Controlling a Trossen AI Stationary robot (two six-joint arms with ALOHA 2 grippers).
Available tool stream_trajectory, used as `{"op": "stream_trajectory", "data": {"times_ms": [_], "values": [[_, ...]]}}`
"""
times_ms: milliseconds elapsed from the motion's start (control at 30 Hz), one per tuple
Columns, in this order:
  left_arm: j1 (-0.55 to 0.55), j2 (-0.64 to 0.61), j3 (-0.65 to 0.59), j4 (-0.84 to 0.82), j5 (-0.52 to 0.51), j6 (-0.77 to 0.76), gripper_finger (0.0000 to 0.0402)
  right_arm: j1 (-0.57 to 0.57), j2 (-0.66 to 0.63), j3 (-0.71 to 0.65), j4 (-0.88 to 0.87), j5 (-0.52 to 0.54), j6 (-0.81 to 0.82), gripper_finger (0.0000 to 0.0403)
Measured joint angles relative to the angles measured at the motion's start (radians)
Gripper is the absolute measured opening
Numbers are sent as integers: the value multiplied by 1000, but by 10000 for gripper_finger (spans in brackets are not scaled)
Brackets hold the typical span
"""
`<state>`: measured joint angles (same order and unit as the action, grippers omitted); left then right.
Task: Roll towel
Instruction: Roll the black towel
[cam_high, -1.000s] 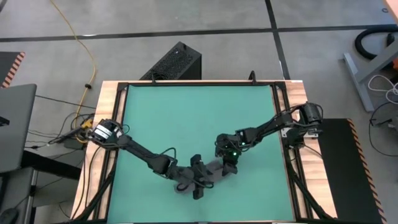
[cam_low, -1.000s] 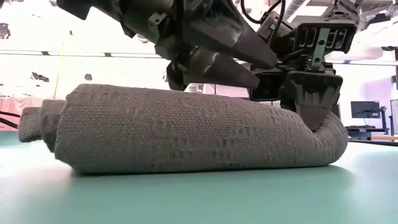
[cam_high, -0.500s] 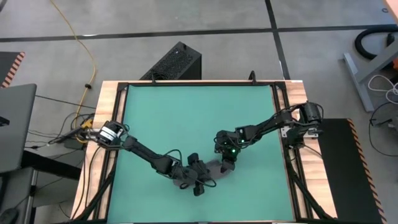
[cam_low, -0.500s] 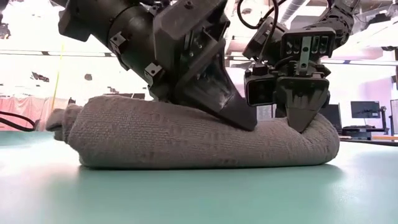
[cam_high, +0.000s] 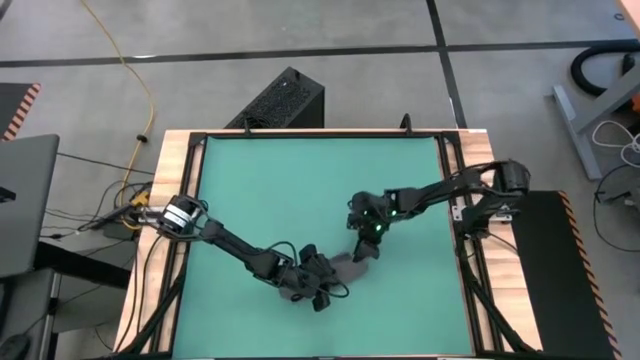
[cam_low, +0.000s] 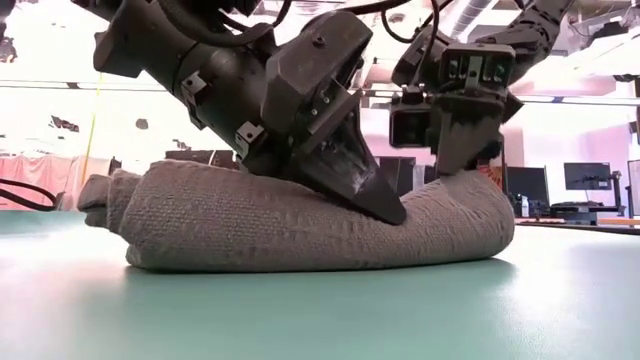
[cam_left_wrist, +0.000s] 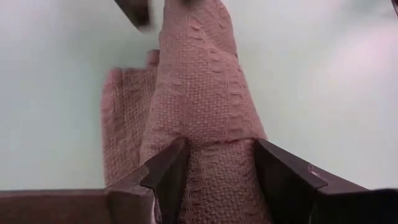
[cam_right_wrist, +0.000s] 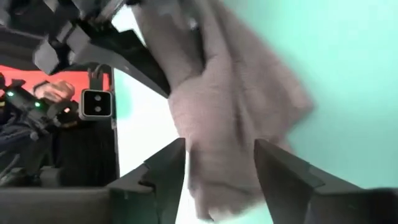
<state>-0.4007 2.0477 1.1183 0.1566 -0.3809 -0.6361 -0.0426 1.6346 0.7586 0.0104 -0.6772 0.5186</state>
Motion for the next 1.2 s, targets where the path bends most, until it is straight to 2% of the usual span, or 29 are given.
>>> {"op": "stream_trajectory", "data": {"times_ms": [167,233,300,433,500,600,800,900,1000,1200], "values": [[3,8,0,-9,-6,-17,180,-68,-126,0,-114,3,-101,226],[4,8,1,-16,-26,-34,180,-49,-182,-4,-110,6,-177,224],[9,8,1,-27,-48,-57,180,6,-221,-32,-47,6,-233,219],[24,9,0,-41,-56,-84,180,152,-233,-141,270,34,-259,200],[26,10,-1,-35,-55,-81,180,201,-200,-178,436,107,-248,184],[26,11,-2,-24,-54,-68,180,207,-131,-195,573,174,-216,148],[25,11,-2,-25,-52,-91,180,182,37,-192,597,159,-212,57],[20,11,-3,-19,-58,-91,180,156,112,-191,705,160,-239,19],[21,11,-3,-15,-54,-92,180,125,172,-190,804,167,-238,11],[5,-26,-7,-42,-79,-89,180,86,266,-187,784,187,-228,18]]}}
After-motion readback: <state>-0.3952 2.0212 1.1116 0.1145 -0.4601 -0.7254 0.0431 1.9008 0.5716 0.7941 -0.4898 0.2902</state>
